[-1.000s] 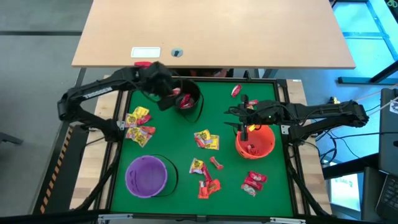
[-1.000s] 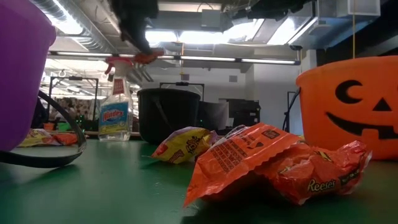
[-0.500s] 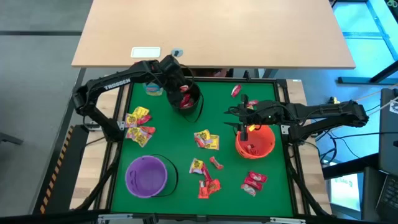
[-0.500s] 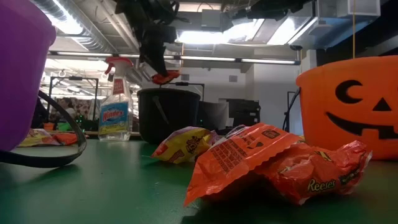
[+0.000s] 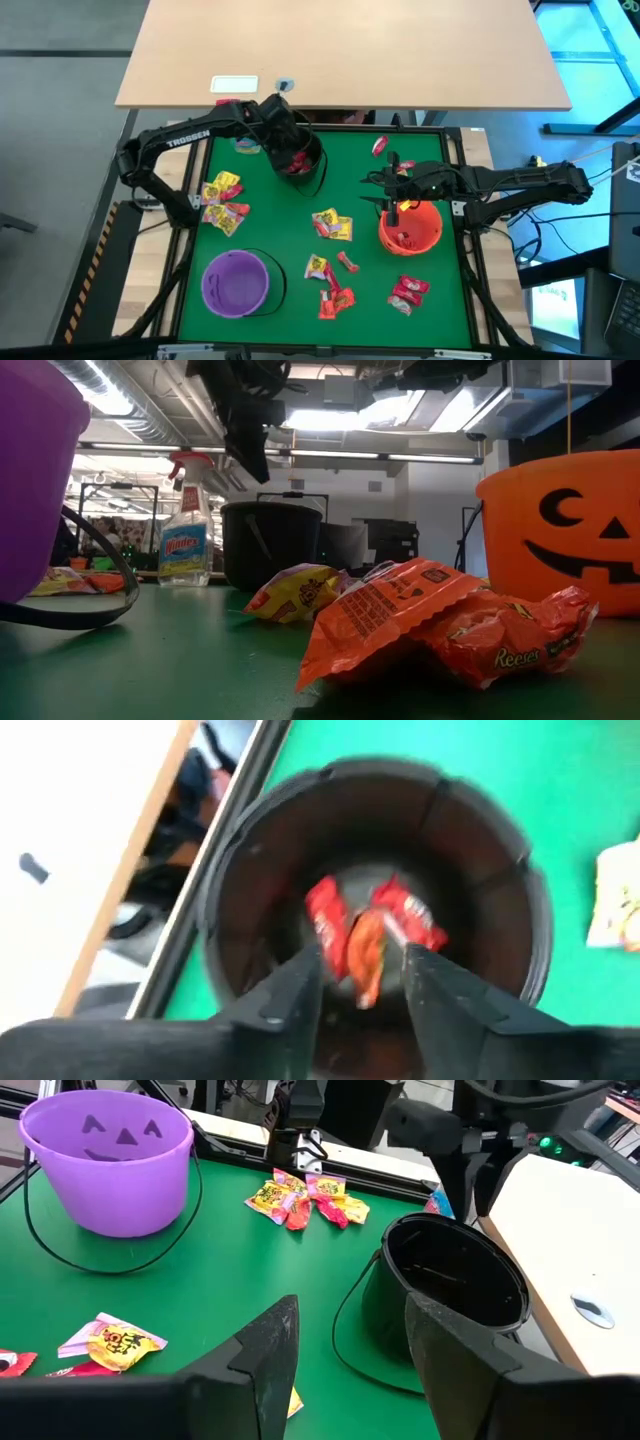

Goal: Sort candy
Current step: Remove the orange candy from the black bucket

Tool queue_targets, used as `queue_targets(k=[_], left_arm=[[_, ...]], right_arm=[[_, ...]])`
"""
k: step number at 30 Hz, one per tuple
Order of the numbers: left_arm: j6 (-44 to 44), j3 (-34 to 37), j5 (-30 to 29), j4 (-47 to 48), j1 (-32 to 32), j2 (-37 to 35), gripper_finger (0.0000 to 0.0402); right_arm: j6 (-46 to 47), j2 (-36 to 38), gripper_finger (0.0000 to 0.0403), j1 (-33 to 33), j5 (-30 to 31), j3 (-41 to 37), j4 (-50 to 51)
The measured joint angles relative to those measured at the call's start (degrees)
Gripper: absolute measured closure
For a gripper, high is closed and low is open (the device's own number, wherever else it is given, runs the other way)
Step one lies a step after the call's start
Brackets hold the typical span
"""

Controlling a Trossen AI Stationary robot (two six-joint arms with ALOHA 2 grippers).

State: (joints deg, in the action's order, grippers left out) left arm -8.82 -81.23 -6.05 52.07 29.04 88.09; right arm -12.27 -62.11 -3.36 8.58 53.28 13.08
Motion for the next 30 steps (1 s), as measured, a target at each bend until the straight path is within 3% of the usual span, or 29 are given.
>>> queue_targets(k=[4,11,22,30], left_arm=[[1.5,-0.2,-3.0,6.7,-0.5,-3.0,0.0244],[10.3,2.6,-5.7,16.4,-3.2,-9.6,0.0243],[28.7,25.6,-5.0,12.2,-5.6,-16.8,0.0243],[35.5,35.7,-5.0,7.7,-5.4,-16.7,0.0243]], right_arm=[[0.0,0.0,0.0219,0.0,0.0,0.0,0.0],[0.0,0.0,0.0219,0.0,0.0,0.0,0.2],[0.0,0.0,0.0219,0.0,-0.2,0.0,0.4],[0.2,0.0,0.0219,0.0,-0.2,0.0,0.4]])
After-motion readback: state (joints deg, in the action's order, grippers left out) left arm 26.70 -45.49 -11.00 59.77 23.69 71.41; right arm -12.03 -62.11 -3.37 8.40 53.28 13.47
